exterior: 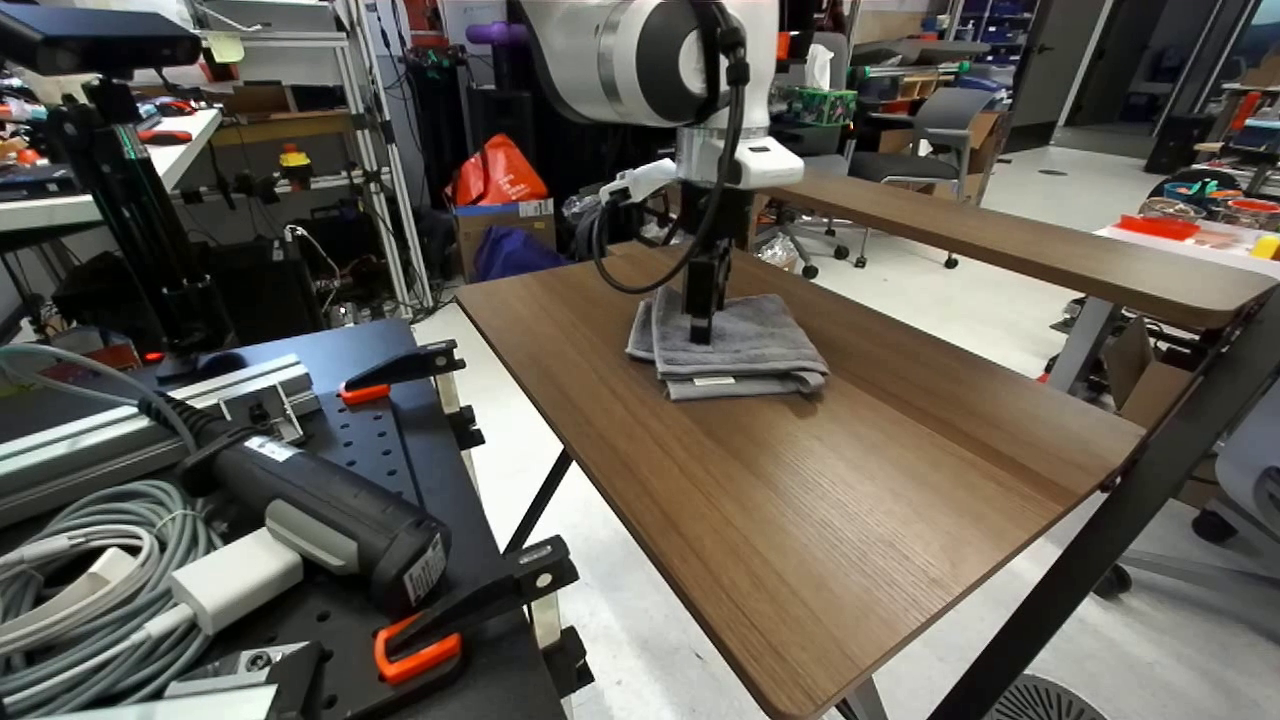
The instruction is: Move the towel
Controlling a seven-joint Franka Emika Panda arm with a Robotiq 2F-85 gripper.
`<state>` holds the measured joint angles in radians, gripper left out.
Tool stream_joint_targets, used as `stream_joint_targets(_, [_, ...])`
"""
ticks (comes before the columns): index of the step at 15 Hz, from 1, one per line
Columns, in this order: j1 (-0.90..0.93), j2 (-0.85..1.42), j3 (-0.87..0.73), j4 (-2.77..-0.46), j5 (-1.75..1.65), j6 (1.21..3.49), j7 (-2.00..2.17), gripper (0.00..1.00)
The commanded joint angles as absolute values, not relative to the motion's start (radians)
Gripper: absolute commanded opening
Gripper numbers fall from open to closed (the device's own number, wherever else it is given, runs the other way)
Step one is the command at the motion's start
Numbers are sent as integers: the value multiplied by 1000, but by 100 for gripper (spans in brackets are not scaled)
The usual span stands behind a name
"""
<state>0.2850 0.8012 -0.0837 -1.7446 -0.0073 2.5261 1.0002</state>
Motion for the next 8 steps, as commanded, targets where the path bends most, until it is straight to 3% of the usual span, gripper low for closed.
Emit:
stream_joint_targets(1, [216, 844, -113, -1699, 30, 2485, 999, 100])
stream_joint_targets(8, [90, 835, -136, -1671, 80, 2425, 996, 100])
